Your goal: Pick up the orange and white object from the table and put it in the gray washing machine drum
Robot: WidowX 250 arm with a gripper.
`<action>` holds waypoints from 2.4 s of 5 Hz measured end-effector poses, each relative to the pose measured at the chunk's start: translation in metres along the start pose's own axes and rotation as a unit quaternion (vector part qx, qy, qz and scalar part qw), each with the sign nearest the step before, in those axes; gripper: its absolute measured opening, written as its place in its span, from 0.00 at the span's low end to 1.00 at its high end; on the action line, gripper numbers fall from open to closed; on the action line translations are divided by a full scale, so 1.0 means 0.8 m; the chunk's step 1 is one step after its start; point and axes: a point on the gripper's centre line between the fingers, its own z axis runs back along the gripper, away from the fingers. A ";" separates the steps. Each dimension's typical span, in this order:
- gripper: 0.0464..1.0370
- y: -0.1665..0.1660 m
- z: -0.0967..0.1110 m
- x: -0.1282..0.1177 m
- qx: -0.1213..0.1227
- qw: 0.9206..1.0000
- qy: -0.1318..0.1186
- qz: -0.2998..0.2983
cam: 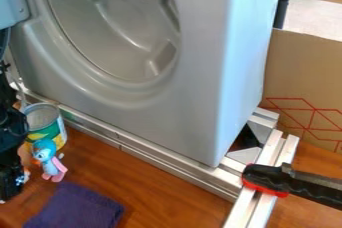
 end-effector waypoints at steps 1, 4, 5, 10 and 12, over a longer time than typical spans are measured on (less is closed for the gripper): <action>0.96 0.001 -0.014 0.004 -0.010 1.000 0.010 0.006; 0.56 0.026 0.026 -0.022 0.031 0.992 0.017 0.117; 0.56 0.036 0.081 -0.029 0.054 0.987 -0.003 0.152; 0.56 -0.013 0.183 0.171 -0.037 0.988 -0.138 0.054; 0.56 -0.058 0.190 0.206 -0.027 0.990 -0.141 0.011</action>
